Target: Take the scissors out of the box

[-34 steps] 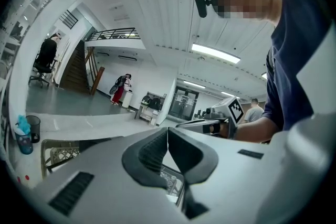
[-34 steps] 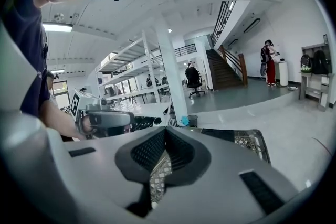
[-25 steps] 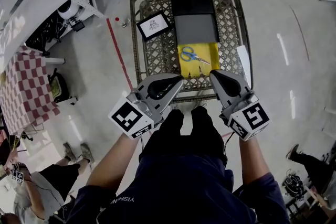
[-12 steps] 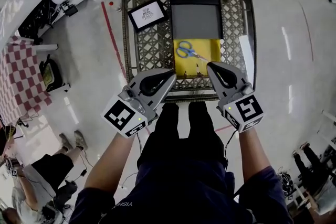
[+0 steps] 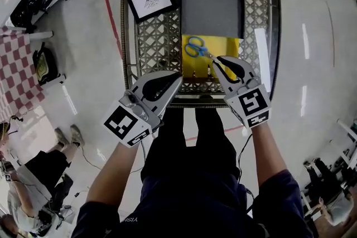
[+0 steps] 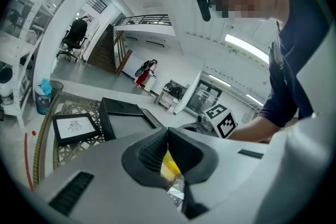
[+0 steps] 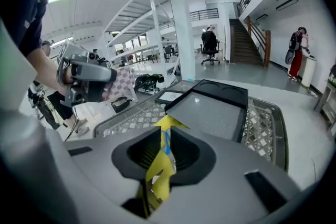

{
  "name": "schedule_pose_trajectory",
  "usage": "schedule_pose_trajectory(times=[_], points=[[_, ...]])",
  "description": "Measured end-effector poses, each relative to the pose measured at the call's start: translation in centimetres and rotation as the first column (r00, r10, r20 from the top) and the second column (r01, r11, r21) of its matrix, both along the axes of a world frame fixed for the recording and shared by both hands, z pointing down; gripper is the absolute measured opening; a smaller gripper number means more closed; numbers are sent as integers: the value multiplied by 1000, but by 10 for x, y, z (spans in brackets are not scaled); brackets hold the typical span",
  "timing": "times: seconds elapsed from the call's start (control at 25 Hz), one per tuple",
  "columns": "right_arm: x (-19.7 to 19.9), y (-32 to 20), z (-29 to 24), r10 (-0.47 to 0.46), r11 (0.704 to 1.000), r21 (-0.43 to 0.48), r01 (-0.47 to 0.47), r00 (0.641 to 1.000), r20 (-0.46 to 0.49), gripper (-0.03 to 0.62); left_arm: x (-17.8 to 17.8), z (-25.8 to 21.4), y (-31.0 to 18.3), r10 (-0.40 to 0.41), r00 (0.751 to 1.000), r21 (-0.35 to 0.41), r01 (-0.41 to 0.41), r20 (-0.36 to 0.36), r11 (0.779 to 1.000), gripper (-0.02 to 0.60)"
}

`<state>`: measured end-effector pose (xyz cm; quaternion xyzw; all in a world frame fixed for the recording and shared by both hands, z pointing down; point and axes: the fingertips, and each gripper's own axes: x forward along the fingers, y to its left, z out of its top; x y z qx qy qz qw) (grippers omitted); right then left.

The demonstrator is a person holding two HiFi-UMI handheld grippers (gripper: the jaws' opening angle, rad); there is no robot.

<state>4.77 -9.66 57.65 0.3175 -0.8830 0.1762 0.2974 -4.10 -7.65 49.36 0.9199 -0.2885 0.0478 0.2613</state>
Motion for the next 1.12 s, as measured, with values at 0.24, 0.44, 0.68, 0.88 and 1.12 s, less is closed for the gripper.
schedule_pose_trajectory(times=[0.24,0.44,0.68,0.88,1.12], points=[[-4,-2,39,-70,996,-64,64,993,-99,139,-4,14,-1,-22,1000,-29,22,-17,999,25],[-3,0,71,-147,984,-133,118,962,-232,192,-13,20,-1,-42,998,-43,40,-38,998,25],[-5,0,101,-227,964,-216,154,900,-373,216,-28,29,-2,-63,996,-59,59,-57,997,25],[-4,2,120,-269,952,-258,165,854,-446,215,-39,36,-4,-74,995,-67,70,-63,995,25],[-3,3,128,-270,945,-293,144,849,-454,196,-52,45,-6,-86,994,-88,80,-71,993,25]])
